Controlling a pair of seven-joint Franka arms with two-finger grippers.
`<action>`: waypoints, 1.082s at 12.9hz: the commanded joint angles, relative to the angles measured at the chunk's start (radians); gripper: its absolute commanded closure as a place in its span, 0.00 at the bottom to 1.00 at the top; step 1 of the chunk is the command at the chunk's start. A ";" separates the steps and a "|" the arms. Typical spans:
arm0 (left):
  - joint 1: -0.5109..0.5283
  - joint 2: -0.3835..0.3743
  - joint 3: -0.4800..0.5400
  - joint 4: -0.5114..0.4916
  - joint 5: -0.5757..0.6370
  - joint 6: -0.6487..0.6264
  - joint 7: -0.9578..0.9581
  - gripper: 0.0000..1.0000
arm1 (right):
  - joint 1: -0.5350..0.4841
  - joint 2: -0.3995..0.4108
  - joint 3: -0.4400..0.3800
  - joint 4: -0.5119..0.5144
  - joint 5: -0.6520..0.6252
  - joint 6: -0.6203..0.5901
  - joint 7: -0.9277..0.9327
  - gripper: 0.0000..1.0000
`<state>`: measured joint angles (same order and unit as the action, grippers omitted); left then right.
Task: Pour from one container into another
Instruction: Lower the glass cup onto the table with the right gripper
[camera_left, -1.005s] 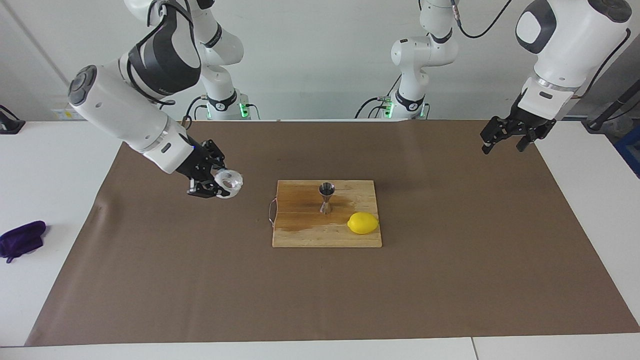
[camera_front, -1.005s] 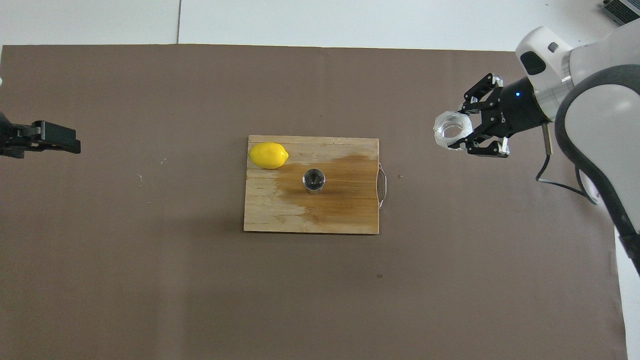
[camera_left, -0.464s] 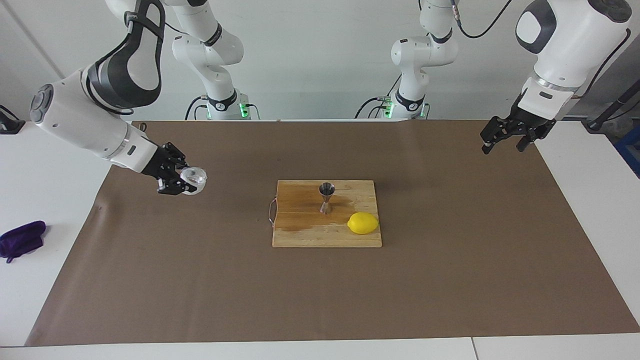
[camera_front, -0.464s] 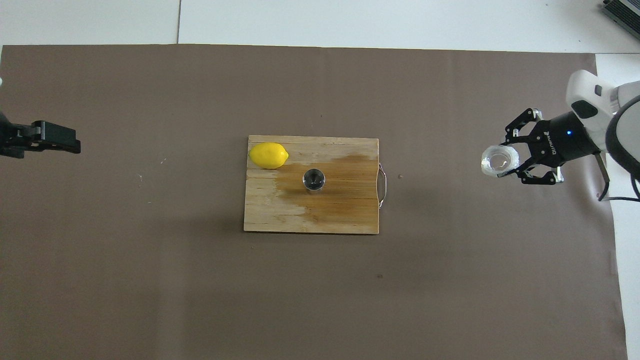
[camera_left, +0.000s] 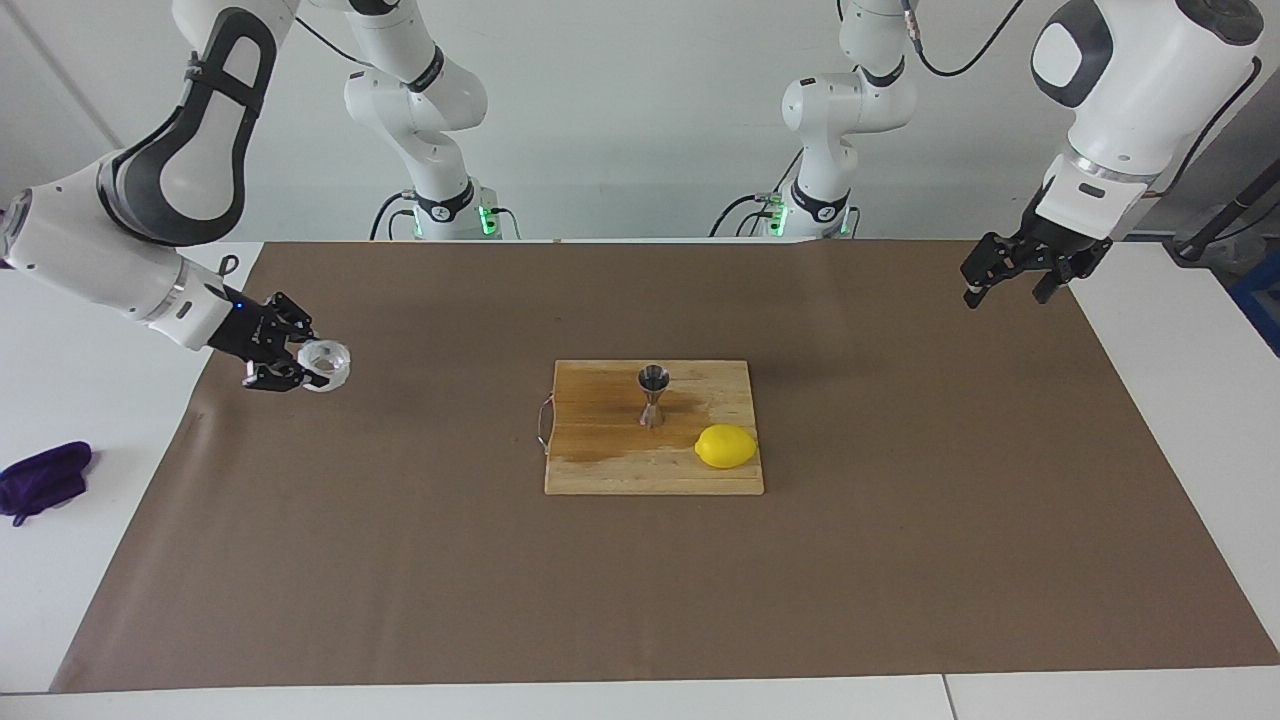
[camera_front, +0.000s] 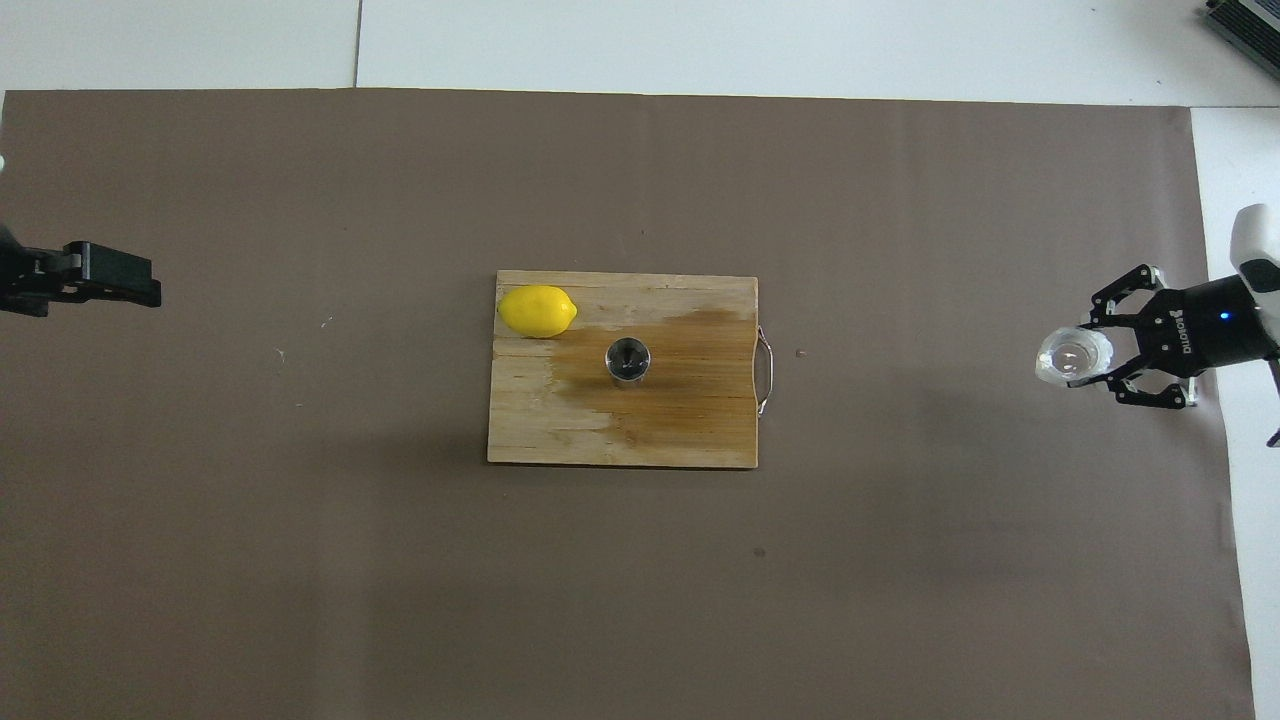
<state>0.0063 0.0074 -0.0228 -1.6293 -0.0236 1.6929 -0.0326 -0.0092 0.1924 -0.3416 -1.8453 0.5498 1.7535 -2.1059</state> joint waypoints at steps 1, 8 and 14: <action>0.000 -0.014 0.001 -0.014 0.017 -0.006 0.000 0.00 | -0.012 -0.013 0.001 -0.075 0.090 0.096 -0.054 0.69; 0.000 -0.014 0.001 -0.014 0.018 -0.006 0.002 0.00 | -0.048 0.125 -0.017 -0.078 0.283 0.113 -0.241 0.67; 0.000 -0.014 0.001 -0.014 0.017 -0.006 0.002 0.00 | -0.057 0.170 -0.030 -0.107 0.348 0.118 -0.312 0.53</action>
<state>0.0063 0.0074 -0.0228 -1.6293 -0.0236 1.6929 -0.0326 -0.0602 0.3775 -0.3697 -1.9309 0.8682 1.8601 -2.3891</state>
